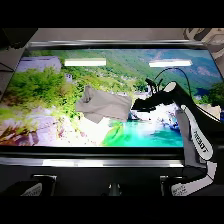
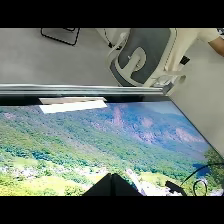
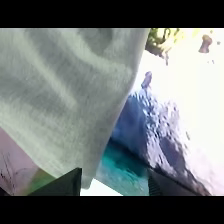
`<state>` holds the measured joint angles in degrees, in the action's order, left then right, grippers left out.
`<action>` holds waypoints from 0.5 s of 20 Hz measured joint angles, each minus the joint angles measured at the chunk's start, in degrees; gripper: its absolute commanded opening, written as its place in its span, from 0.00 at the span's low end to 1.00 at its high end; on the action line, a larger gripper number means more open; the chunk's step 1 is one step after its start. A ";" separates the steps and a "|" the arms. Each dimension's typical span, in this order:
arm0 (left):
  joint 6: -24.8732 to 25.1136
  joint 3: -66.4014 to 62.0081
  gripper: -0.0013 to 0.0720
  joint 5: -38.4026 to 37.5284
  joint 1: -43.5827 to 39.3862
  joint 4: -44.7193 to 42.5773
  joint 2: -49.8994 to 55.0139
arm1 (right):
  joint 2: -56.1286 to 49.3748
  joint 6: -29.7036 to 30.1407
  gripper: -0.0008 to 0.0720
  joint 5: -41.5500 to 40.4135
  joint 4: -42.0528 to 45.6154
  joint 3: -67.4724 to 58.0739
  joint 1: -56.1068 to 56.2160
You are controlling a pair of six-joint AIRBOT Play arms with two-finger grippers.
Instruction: Fold the shirts.
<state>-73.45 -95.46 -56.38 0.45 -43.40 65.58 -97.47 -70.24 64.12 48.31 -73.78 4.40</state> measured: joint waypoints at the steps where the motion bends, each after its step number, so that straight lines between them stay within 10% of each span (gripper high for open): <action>1: 0.00 0.00 0.05 -0.02 0.02 -0.11 0.00 | -0.46 -0.11 0.56 -1.57 -1.60 0.72 0.31; 6: -0.02 0.00 0.05 -0.02 0.00 -0.13 0.04 | -2.75 1.68 0.61 -6.86 -9.01 2.34 3.10; 7: -0.02 0.00 0.05 -0.02 0.00 -0.13 0.07 | -3.19 1.88 0.50 -7.58 -9.68 2.45 3.61; 8: -0.02 0.02 0.05 -0.02 0.00 -0.15 0.04 | -3.63 2.14 0.17 -8.20 -10.64 2.54 4.13; 10: -0.02 0.00 0.05 -0.02 0.00 -0.15 0.04 | -4.20 2.62 0.05 -8.57 -12.00 2.60 4.81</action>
<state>-73.47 -95.46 -56.40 0.45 -43.55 65.63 -101.67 -67.61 55.55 36.32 -71.18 9.21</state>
